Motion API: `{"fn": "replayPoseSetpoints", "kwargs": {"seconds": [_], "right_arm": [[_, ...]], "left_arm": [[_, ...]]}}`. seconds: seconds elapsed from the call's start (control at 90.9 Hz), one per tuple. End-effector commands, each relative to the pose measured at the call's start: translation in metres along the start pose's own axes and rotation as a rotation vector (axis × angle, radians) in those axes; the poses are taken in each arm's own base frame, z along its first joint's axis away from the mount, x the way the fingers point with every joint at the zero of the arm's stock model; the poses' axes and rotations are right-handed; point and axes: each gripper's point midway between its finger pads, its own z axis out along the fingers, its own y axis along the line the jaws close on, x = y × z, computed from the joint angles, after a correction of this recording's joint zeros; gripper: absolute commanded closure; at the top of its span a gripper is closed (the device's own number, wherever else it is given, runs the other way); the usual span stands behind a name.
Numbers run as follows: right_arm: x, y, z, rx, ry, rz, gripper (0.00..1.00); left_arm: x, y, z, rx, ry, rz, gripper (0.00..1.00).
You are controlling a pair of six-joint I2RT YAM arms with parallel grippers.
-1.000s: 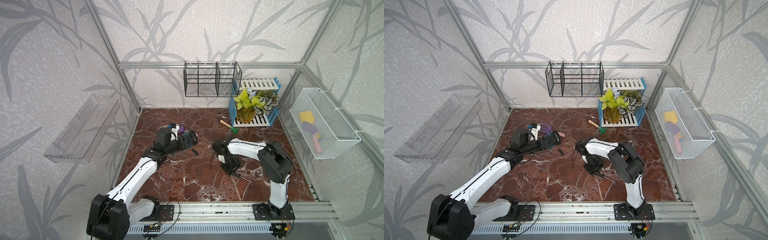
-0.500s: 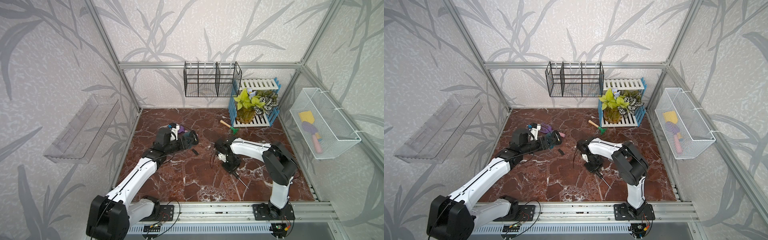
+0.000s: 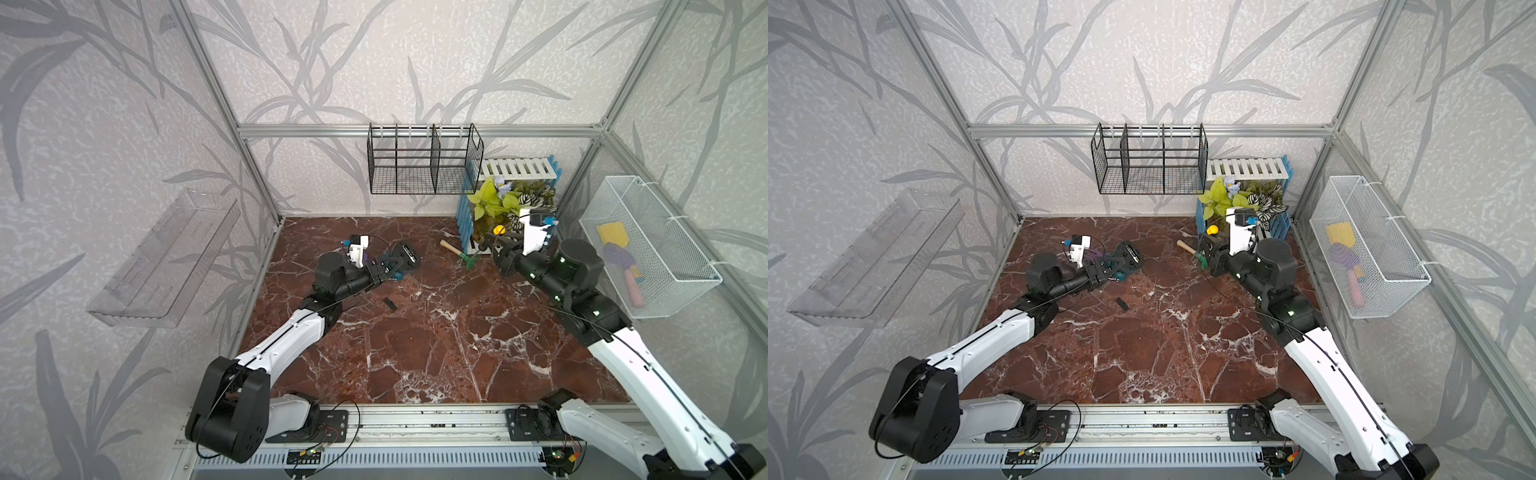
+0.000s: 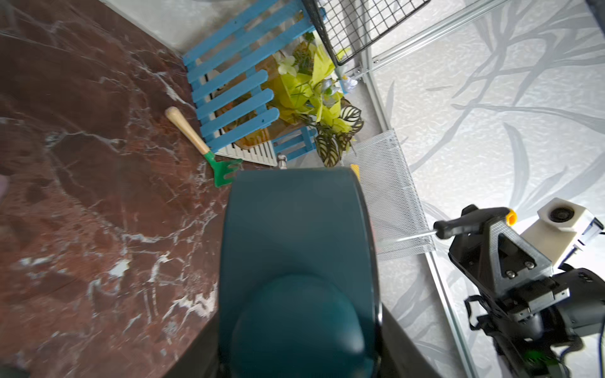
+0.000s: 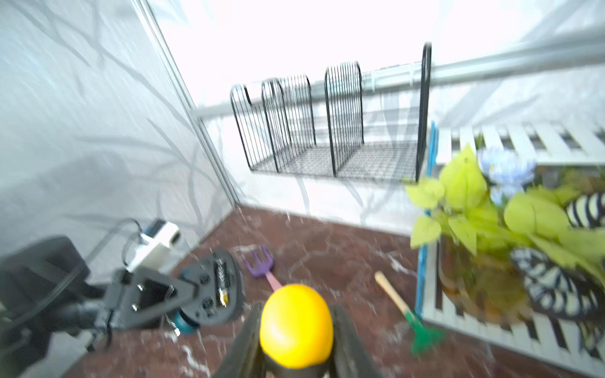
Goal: Remove the battery from the alarm
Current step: Pick up the screwdriver from the center of the board, then release the battery from the alarm.
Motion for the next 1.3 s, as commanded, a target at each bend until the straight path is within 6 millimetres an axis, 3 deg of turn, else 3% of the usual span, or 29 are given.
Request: {"fn": "replayPoseSetpoints", "kwargs": {"seconds": [0.0,0.099,0.22,0.704,0.979,1.287], "right_arm": [[-0.040,0.049,0.007,-0.345,-0.129,0.106,1.00],[-0.038,0.070,0.013,-0.484,-0.066,0.092,1.00],[-0.024,0.078,0.016,-0.542,-0.025,0.036,1.00],[-0.021,0.059,0.021,-0.369,-0.029,-0.120,1.00],[-0.016,0.059,0.031,-0.336,-0.042,-0.156,1.00],[-0.023,0.064,0.027,-0.351,-0.059,-0.180,1.00]], "left_arm": [[-0.004,-0.065,0.012,0.216,0.028,0.097,0.90],[0.003,-0.072,0.021,0.259,0.060,0.101,0.91],[0.009,-0.077,0.026,0.298,0.092,0.099,0.91],[0.003,-0.082,0.031,0.317,0.087,0.074,0.91],[0.004,-0.084,0.030,0.330,0.089,0.074,0.91],[0.007,-0.080,0.030,0.320,0.092,0.069,0.91]]}}
